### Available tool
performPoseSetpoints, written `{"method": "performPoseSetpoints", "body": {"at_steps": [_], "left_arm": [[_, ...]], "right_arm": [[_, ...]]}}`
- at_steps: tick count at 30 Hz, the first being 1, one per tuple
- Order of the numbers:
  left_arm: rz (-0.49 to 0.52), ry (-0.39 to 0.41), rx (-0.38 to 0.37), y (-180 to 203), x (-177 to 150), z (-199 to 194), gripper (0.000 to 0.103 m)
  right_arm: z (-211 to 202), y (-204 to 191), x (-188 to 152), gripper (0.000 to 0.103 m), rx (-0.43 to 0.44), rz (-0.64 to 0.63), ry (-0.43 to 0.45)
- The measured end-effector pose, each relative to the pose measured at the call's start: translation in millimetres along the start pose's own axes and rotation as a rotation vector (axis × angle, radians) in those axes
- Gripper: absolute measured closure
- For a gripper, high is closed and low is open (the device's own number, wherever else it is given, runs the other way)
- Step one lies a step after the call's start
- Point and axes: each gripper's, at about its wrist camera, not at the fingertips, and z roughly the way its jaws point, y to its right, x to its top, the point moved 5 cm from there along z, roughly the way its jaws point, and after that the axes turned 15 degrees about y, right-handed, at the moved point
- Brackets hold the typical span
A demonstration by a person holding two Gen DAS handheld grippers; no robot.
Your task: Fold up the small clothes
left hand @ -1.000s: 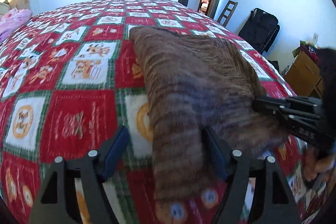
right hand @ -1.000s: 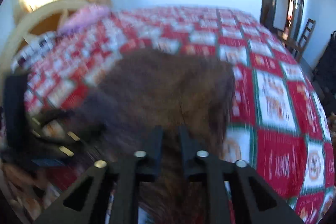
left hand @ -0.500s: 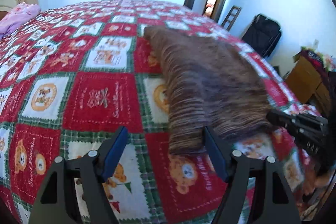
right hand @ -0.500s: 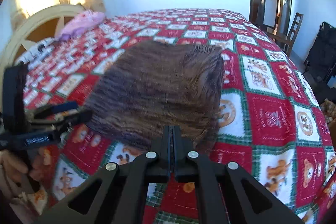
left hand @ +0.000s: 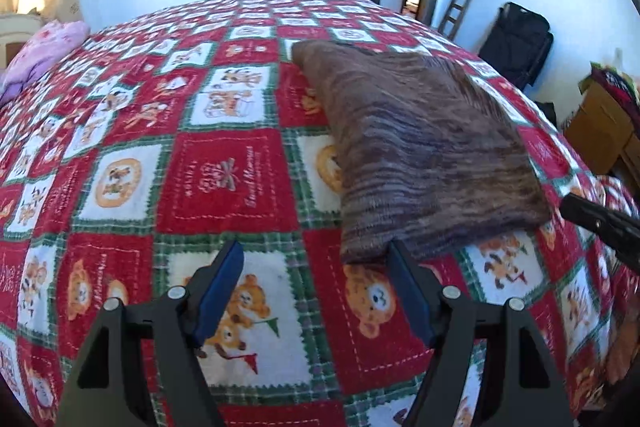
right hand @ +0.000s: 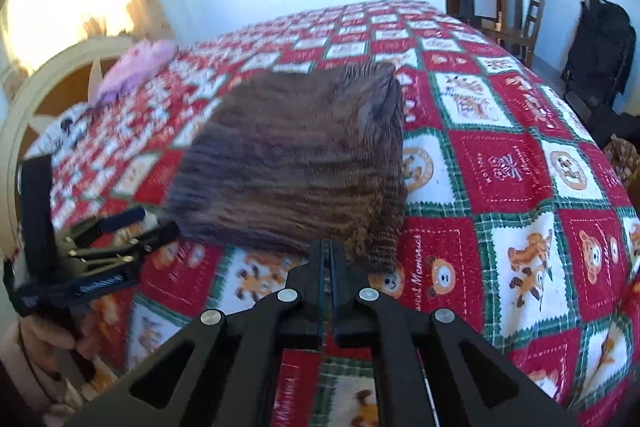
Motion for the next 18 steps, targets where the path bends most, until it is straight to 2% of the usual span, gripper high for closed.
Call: {"method": "performPoseSetpoints", "body": {"at_steps": [2, 4, 5, 7, 10, 16, 18], "left_arm": [[-0.002, 0.008, 0.045, -2.9, 4.1, -4.4, 0.020], [0.025, 0.038, 0.099, -5.1, 8.2, -9.8, 0.017], [0.050, 0.055, 0.128, -6.2, 10.4, -13.6, 0.016], [0.080, 0.066, 0.156, -8.4, 13.1, -16.8, 0.013], [0.085, 0.071, 0.180, -15.0, 15.8, -19.1, 0.011], [0.047, 0.027, 0.181, -21.4, 15.3, -14.5, 0.010], [0.027, 0.006, 0.139, -19.4, 13.7, -12.5, 0.010]], "right_arm": [[-1.0, -4.7, 3.7, 0.081, 0.000, 0.033, 0.024], [-0.6, -11.1, 5.3, 0.036, -0.022, 0.051, 0.045], [-1.4, -13.8, 6.1, 0.033, -0.027, 0.052, 0.060], [0.2, -20.3, 7.7, 0.033, -0.023, 0.052, 0.073], [3.0, -29.5, 6.5, 0.033, -0.013, 0.066, 0.067], [6.2, -42.2, 4.8, 0.033, -0.014, 0.009, 0.053], [7.2, -42.3, 4.3, 0.033, -0.023, -0.019, 0.046]]}}
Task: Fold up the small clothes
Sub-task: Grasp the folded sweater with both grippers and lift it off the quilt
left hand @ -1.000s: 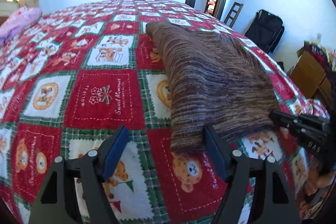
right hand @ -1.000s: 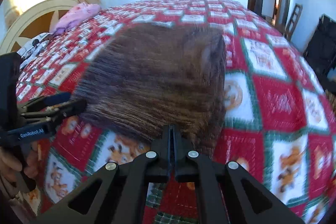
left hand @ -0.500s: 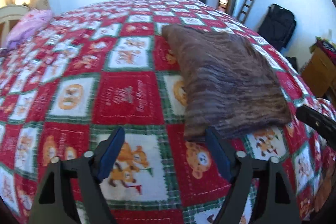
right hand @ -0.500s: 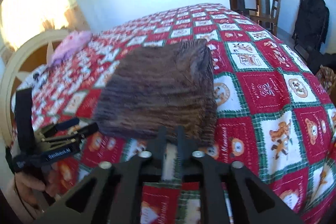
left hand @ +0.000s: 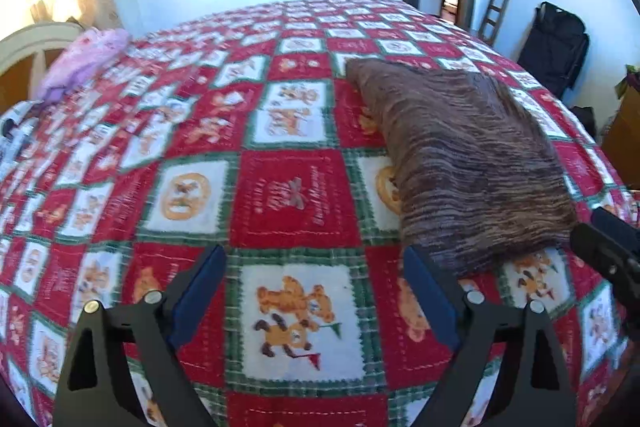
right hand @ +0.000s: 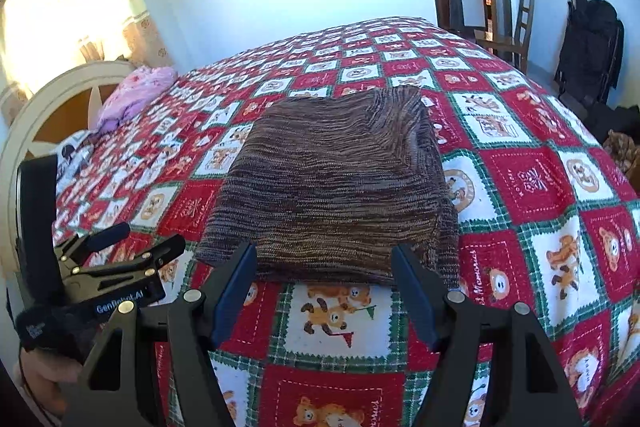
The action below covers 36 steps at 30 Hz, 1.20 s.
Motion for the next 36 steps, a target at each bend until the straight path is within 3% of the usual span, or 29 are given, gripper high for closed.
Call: {"method": "performPoseSetpoints", "body": {"at_steps": [5, 8, 11, 15, 21, 23, 25, 30, 36], "left_arm": [[-0.102, -0.036, -0.185, 5.3, 1.7, 1.9, 0.011], [-0.139, -0.041, -0.211, 6.6, 14.8, 10.3, 0.011], [-0.181, -0.026, -0.236, 11.8, 37.3, 26.7, 0.011], [-0.226, -0.019, -0.257, 27.1, 61.8, 57.9, 0.011], [-0.401, -0.110, -0.288, 38.3, 67.2, 119.5, 0.021], [-0.440, -0.147, -0.284, 41.8, 61.4, 136.8, 0.023], [-0.429, -0.121, -0.272, 44.8, 59.5, 141.7, 0.023], [-0.270, -0.050, -0.241, 58.8, 56.7, 136.6, 0.023], [-0.314, -0.047, -0.269, 49.7, 57.7, 141.3, 0.023]], "right_arm": [[0.1, 13.1, 2.7, 0.033, -0.042, -0.098, -0.012], [1.3, 32.8, 16.1, 0.033, -0.067, -0.092, 0.004], [13.3, 61.7, 39.8, 0.033, -0.090, 0.018, 0.028], [61.3, 98.9, 62.8, 0.032, -0.042, 0.228, 0.007], [132.3, 129.9, 63.1, 0.032, -0.055, 0.370, -0.083], [152.3, 131.0, 60.5, 0.032, -0.053, 0.352, -0.105], [162.9, 124.9, 63.5, 0.032, -0.066, 0.269, -0.085], [172.6, 104.2, 60.5, 0.032, -0.029, 0.120, -0.076], [179.0, 98.1, 58.0, 0.055, 0.040, 0.112, -0.080]]}}
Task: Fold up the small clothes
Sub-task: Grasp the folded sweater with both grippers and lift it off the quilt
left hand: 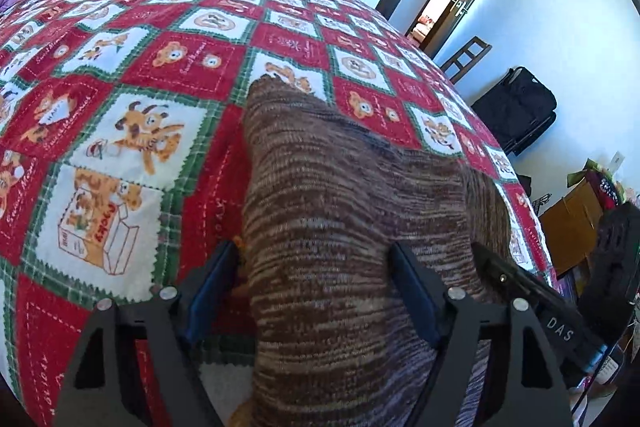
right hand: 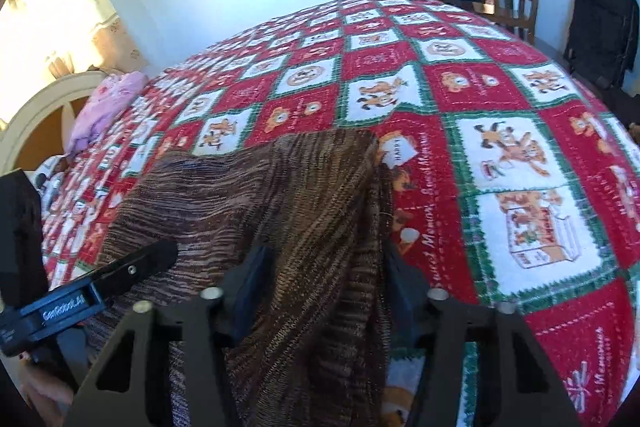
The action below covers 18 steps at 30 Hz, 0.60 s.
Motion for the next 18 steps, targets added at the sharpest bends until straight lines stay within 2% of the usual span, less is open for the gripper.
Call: {"method": "performPoseSetpoints", "body": {"at_steps": [2, 3, 4, 5, 7, 13, 16, 18], "left_arm": [[0.016, 0.012, 0.010, 3.4, 0.5, 2.5, 0.024], [0.022, 0.019, 0.017, 4.1, 0.6, 3.2, 0.027], [0.023, 0.024, 0.020, 4.2, 0.7, 3.9, 0.032], [0.022, 0.031, 0.020, 4.0, 0.8, 4.6, 0.034], [0.009, 0.045, 0.012, 2.5, 1.1, 4.1, 0.047], [0.082, 0.076, 0.017, 13.9, 0.3, 0.9, 0.069], [0.111, 0.102, 0.009, 19.1, 1.4, -7.0, 0.076], [0.111, 0.124, -0.001, 19.6, 2.1, -18.5, 0.076]], "right_arm": [[-0.2, -0.6, -1.4, 0.058, 0.002, 0.002, 0.004], [-0.7, -2.1, -2.4, 0.064, 0.002, -0.004, 0.009], [-1.0, -5.3, -3.0, 0.072, 0.003, -0.019, 0.015], [-1.7, -9.2, -3.3, 0.074, -0.002, -0.042, 0.022], [-2.4, -19.1, -3.4, 0.079, -0.035, -0.107, 0.041], [-8.4, -34.8, -2.9, 0.082, -0.118, -0.232, 0.075], [-20.8, -45.3, 1.7, 0.083, -0.153, -0.266, 0.104], [-38.6, -57.4, 5.4, 0.083, -0.148, -0.250, 0.141]]}}
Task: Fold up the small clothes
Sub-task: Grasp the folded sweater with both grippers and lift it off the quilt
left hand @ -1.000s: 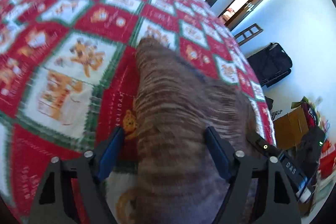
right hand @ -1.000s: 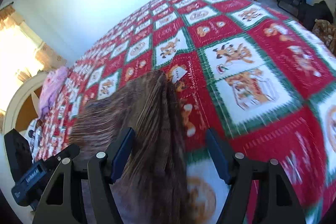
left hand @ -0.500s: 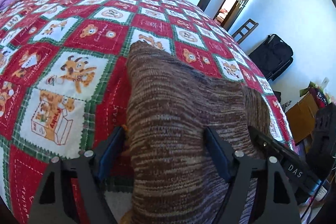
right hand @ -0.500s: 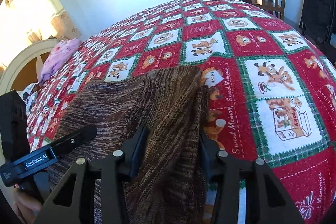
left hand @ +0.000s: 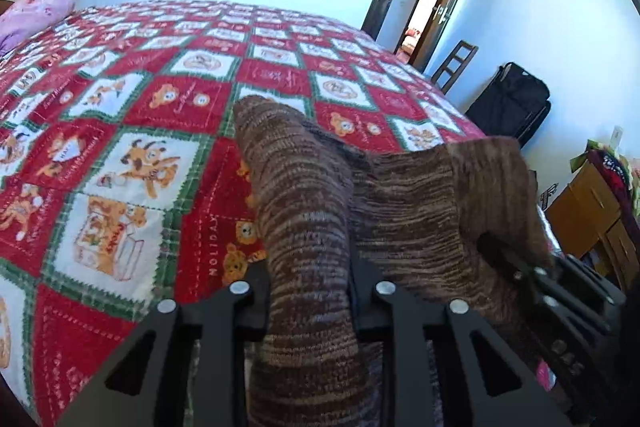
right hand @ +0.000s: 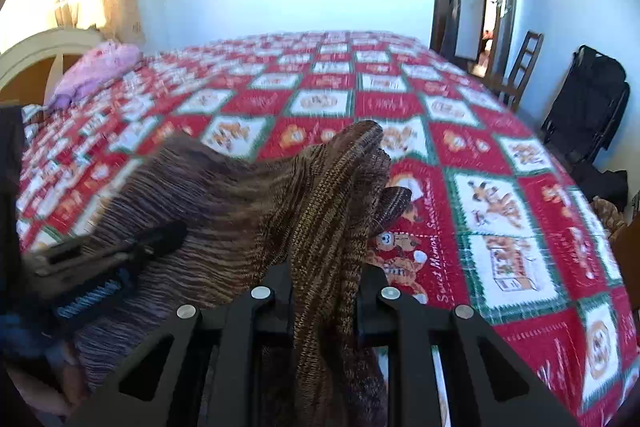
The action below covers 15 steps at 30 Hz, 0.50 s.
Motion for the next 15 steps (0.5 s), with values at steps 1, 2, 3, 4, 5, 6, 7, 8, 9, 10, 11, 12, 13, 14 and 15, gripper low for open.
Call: {"method": "performPoseSetpoints", "body": {"at_steps": [1, 2, 3, 4, 5, 6, 7, 8, 9, 10, 11, 12, 13, 14, 15], "left_arm": [[-0.001, 0.019, -0.005, 0.8, 2.1, -8.2, 0.076], [0.000, 0.043, -0.008, 2.3, 4.7, -17.7, 0.076], [0.008, 0.073, -0.013, 5.3, 7.6, -30.0, 0.077], [0.020, 0.097, -0.017, 8.9, 9.6, -39.1, 0.077], [0.046, 0.131, -0.021, 14.3, 12.4, -53.2, 0.077], [0.065, 0.155, -0.023, 18.3, 14.1, -63.8, 0.077], [0.081, 0.178, -0.028, 22.5, 16.3, -75.3, 0.077], [0.092, 0.201, -0.042, 26.9, 18.6, -88.2, 0.077], [0.100, 0.220, -0.058, 30.2, 20.7, -101.1, 0.077], [0.104, 0.231, -0.068, 32.2, 22.0, -109.4, 0.077], [0.109, 0.242, -0.081, 35.1, 23.5, -119.5, 0.077], [0.113, 0.248, -0.095, 38.0, 24.7, -128.8, 0.077], [0.118, 0.251, -0.107, 41.5, 25.4, -135.7, 0.077], [0.124, 0.251, -0.121, 46.6, 25.5, -142.9, 0.077], [0.136, 0.252, -0.135, 52.5, 25.6, -150.6, 0.077]], "right_arm": [[-14.9, -7.2, 4.7, 0.083, -0.005, -0.010, 0.029], [-24.0, -12.5, 7.7, 0.083, -0.009, -0.025, 0.050], [-34.9, -18.7, 10.7, 0.083, -0.017, -0.043, 0.074], [-47.9, -24.5, 14.1, 0.083, -0.027, -0.060, 0.101], [-60.4, -28.7, 17.6, 0.083, -0.037, -0.068, 0.126], [-70.9, -31.9, 20.8, 0.083, -0.042, -0.068, 0.144], [-82.7, -34.0, 24.1, 0.083, -0.045, -0.062, 0.164], [-100.0, -35.5, 28.4, 0.083, -0.049, -0.045, 0.192], [-108.9, -36.0, 30.5, 0.083, -0.050, -0.035, 0.205], [-121.4, -36.0, 33.1, 0.083, -0.051, -0.018, 0.221], [-135.7, -35.7, 35.2, 0.083, -0.051, 0.002, 0.236], [-150.5, -35.6, 36.7, 0.083, -0.051, 0.021, 0.248], [-162.5, -34.6, 37.1, 0.083, -0.053, 0.034, 0.258], [-175.2, -33.7, 37.1, 0.083, -0.054, 0.045, 0.267], [-186.3, -33.1, 37.1, 0.083, -0.054, 0.052, 0.274]]}}
